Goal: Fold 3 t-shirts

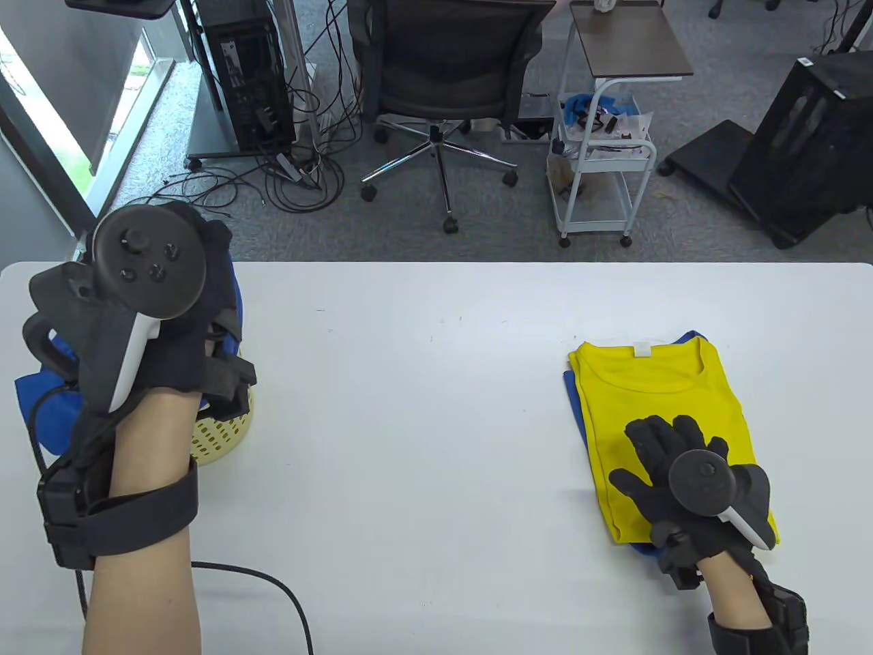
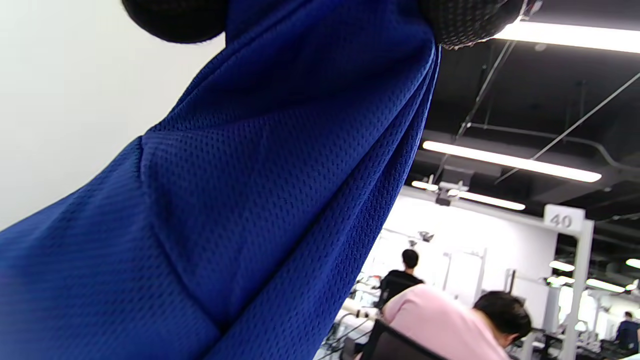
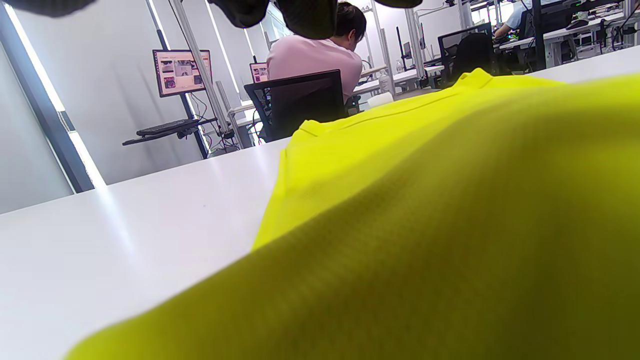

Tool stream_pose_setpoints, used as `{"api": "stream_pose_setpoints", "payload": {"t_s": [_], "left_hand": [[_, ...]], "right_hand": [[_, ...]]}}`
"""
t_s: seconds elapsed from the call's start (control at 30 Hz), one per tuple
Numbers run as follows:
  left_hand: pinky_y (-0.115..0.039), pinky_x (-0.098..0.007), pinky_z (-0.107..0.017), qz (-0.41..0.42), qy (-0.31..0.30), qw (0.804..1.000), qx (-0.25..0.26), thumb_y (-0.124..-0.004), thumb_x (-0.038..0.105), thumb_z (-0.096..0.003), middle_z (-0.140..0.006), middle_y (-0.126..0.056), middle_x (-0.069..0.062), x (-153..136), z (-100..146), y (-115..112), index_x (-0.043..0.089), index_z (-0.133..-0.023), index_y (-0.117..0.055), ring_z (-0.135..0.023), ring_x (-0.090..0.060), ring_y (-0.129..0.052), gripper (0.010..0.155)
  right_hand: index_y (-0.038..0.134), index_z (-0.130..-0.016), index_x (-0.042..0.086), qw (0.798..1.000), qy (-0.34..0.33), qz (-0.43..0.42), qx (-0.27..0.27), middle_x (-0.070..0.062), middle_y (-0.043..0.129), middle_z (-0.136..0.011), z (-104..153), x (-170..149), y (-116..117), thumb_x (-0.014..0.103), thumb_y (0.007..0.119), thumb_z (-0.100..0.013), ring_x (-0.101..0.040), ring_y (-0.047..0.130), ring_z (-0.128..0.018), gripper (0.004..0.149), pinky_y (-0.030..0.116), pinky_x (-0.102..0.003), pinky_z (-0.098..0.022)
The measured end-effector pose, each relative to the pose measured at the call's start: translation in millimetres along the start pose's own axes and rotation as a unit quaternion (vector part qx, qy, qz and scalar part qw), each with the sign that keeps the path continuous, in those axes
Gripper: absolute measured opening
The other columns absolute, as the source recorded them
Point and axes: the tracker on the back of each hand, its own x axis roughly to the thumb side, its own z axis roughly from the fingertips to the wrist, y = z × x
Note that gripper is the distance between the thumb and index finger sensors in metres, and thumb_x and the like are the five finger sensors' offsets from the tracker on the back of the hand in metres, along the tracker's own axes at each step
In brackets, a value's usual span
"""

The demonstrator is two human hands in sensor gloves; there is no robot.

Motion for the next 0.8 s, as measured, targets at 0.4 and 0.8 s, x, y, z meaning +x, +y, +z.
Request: {"api": "stream_pose_setpoints", "payload": {"t_s": [0.4,0.8], "left_hand": [[-0.074,-0.036,-0.047,0.108,-0.101,0.989,0.0,-0.063,0.05,-0.0442,-0.065,-0.077,-0.001,82,33,46,0.024,-0.073,-0.079,-0.057,-0.02,-0.078,0.042],[-0.075,-0.036,-0.047,0.165,-0.181,0.969,-0.033,-0.063,0.051,-0.0443,-0.065,-0.078,0.0,161,72,41,0.025,-0.073,-0.079,-0.057,-0.019,-0.079,0.042]], "right_hand": [[0.048,-0.104,0.027,1.0,-0.003,-0.006,-0.004,-0.01,0.046,-0.116,1,-1,-2,0.061,0.067,-0.04,-0.053,0.032,-0.109,0.075,0.02,-0.079,-0.07],[0.048,-0.104,0.026,1.0,-0.008,-0.015,-0.009,-0.01,0.046,-0.116,4,-1,-4,0.061,0.067,-0.04,-0.053,0.032,-0.109,0.075,0.02,-0.079,-0.07]]}}
